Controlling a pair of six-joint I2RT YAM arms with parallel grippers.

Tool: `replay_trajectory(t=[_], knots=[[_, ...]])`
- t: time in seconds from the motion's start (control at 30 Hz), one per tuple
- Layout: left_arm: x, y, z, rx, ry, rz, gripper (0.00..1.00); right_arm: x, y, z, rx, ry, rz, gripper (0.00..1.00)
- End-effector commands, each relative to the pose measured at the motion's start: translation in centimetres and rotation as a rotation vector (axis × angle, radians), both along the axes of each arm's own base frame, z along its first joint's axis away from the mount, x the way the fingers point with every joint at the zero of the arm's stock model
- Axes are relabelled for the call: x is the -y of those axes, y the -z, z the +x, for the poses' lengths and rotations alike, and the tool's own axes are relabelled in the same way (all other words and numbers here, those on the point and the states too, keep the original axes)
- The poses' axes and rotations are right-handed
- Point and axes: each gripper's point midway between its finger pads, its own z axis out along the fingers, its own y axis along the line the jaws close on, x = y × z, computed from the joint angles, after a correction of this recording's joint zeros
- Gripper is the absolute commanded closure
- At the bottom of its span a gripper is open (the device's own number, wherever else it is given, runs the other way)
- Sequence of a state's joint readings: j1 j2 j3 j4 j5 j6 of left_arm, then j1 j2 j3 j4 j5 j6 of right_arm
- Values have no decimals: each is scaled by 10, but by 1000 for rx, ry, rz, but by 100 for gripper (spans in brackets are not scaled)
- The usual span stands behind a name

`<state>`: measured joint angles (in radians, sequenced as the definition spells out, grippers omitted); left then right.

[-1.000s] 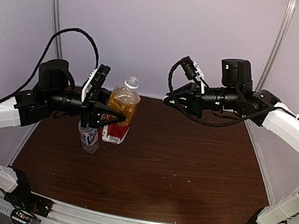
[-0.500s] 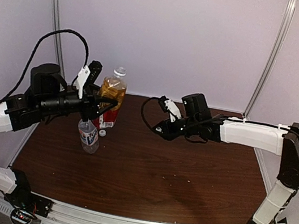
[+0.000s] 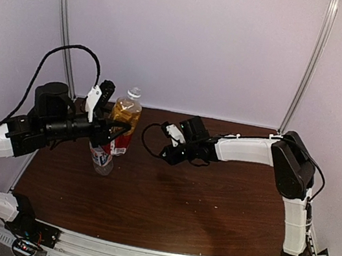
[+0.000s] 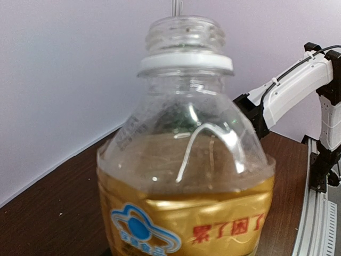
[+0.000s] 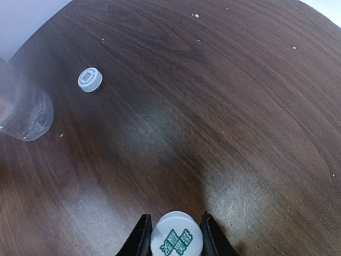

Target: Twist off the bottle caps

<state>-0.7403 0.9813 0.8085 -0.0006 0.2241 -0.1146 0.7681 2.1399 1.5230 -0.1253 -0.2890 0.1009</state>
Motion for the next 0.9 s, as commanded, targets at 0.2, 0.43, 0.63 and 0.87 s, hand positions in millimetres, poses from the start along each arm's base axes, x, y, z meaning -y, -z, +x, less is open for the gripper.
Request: replay_trajectory(t=[0.2,0.43,0.63,0.87], knots=[[-2,-9,-2,37,4,-46,60,-3,14,20,42,39,-69,79],[-3,-6,-2,39,0,-45,60,0,8,17,51,27,-83,57],[-2,-4,0,42,-1,-42,60,16,-30,10,90,33,-67,38],[2,4,5,33,-4,-40,57,41,-96,-22,129,-25,26,31]])
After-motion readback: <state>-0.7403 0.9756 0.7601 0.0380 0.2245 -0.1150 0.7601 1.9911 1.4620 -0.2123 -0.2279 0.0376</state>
